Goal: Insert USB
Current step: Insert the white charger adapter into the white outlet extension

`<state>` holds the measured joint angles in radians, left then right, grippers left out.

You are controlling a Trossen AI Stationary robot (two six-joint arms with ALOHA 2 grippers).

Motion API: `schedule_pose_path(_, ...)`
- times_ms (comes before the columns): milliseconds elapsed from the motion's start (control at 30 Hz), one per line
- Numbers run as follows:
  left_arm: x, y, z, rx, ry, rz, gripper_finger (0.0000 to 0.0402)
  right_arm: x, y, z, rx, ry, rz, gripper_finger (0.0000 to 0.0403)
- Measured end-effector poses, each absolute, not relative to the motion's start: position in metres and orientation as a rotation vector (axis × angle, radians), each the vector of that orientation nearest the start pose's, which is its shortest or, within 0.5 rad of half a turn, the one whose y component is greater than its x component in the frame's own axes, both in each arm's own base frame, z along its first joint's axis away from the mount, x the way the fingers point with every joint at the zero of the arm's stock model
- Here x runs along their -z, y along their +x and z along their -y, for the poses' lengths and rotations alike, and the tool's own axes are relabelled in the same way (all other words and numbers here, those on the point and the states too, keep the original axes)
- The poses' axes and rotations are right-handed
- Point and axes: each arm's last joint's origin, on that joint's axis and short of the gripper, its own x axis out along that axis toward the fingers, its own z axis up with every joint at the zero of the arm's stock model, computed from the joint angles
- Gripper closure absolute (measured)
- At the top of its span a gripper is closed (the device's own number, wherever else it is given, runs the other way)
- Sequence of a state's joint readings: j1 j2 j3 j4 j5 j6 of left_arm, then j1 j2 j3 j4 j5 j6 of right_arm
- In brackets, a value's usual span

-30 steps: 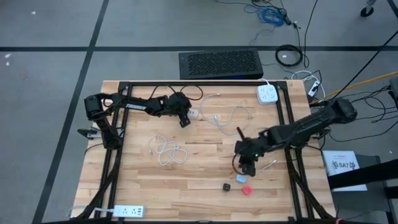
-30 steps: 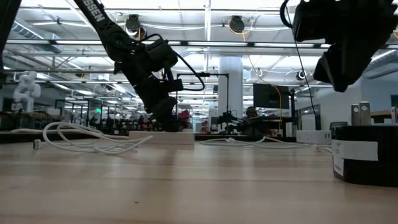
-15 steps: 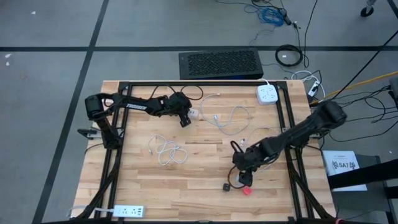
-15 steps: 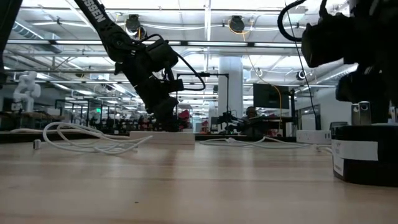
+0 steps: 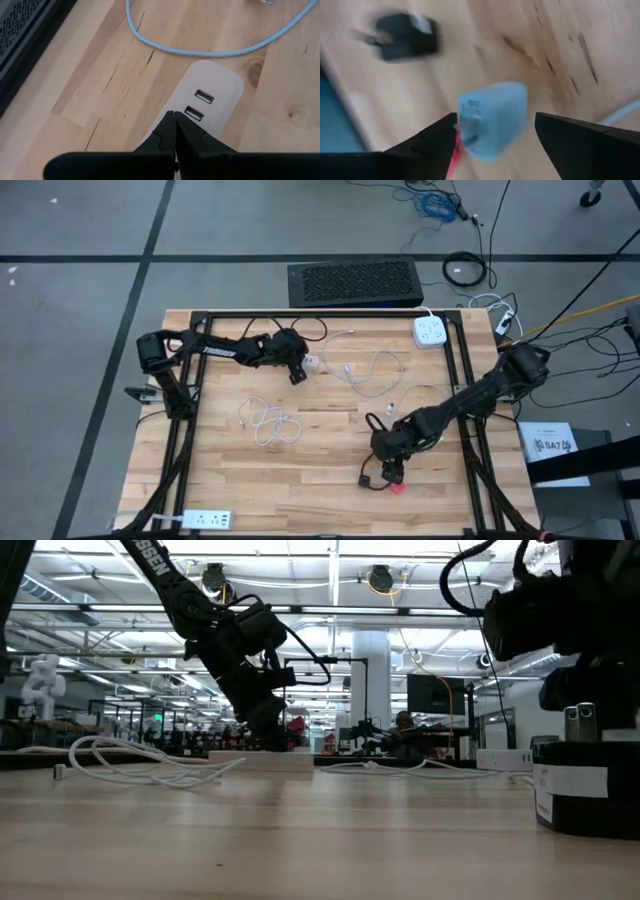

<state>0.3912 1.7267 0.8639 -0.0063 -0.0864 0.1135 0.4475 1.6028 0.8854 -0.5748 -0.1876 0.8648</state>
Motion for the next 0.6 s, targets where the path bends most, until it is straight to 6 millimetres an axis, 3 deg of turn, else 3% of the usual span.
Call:
schedule_pose_path(67,-0.143,0.302,-0.127,-0.397,-0.029,-0.89,0.04,-0.148,0.248,-0.126,0.067,0.51,-1.471,0.0142)
schedule_pose_path(300,-0.143,0.302,-0.127,-0.397,-0.029,-0.891,0.04,-0.14,0.252,-0.127,0.068,0.462,-1.482,0.017)
schedule_pose_path(600,-0.143,0.302,-0.127,-0.397,-0.03,-0.891,0.04,-0.14,0.257,-0.112,0.076,0.394,-1.451,0.0315)
